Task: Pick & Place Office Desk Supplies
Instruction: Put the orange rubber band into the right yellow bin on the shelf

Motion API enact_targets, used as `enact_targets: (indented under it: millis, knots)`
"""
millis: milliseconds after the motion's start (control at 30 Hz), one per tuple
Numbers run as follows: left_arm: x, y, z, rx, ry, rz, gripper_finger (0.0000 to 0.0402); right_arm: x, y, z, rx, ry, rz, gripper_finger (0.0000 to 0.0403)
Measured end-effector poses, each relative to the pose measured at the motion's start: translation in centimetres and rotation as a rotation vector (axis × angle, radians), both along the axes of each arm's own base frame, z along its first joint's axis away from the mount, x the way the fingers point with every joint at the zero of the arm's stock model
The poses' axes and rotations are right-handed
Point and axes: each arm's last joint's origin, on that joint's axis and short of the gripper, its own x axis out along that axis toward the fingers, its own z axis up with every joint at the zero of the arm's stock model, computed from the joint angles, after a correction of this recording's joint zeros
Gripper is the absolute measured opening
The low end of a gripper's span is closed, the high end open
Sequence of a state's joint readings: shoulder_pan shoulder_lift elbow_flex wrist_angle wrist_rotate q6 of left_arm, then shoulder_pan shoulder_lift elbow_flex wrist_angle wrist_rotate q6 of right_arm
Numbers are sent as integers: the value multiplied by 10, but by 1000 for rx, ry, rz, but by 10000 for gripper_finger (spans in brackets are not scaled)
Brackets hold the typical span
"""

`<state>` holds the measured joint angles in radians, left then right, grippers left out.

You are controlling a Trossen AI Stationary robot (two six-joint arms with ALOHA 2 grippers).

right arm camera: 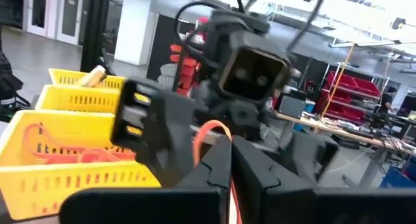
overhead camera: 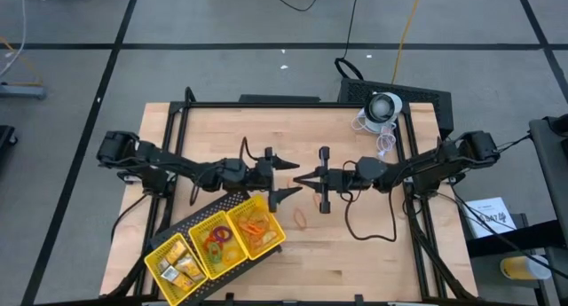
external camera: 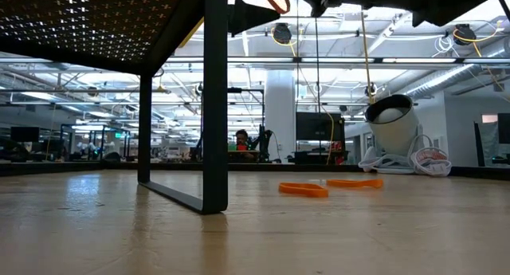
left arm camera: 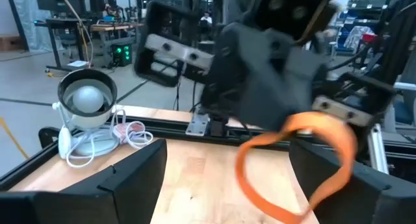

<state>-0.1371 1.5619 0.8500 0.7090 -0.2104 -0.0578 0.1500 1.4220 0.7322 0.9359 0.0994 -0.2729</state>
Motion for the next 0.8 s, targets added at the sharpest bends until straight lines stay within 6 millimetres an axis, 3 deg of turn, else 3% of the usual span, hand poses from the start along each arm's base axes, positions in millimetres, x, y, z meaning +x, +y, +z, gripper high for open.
enact_targets:
  millis: [133,267,633,800]
  knots:
    - [2,1,0,2,1,-26,327,0,1,2,-2,-19,19,0]
    - [2,1,1,28,-1,-56,301,-1,4,4,-15,-40,105,0]
    - [2,0,2,47,-15,-82,157,-1,4,4,-14,-43,106,0]
    - [2,0,7,23,-62,-97,110,-1,3,4,-14,-44,104,0]
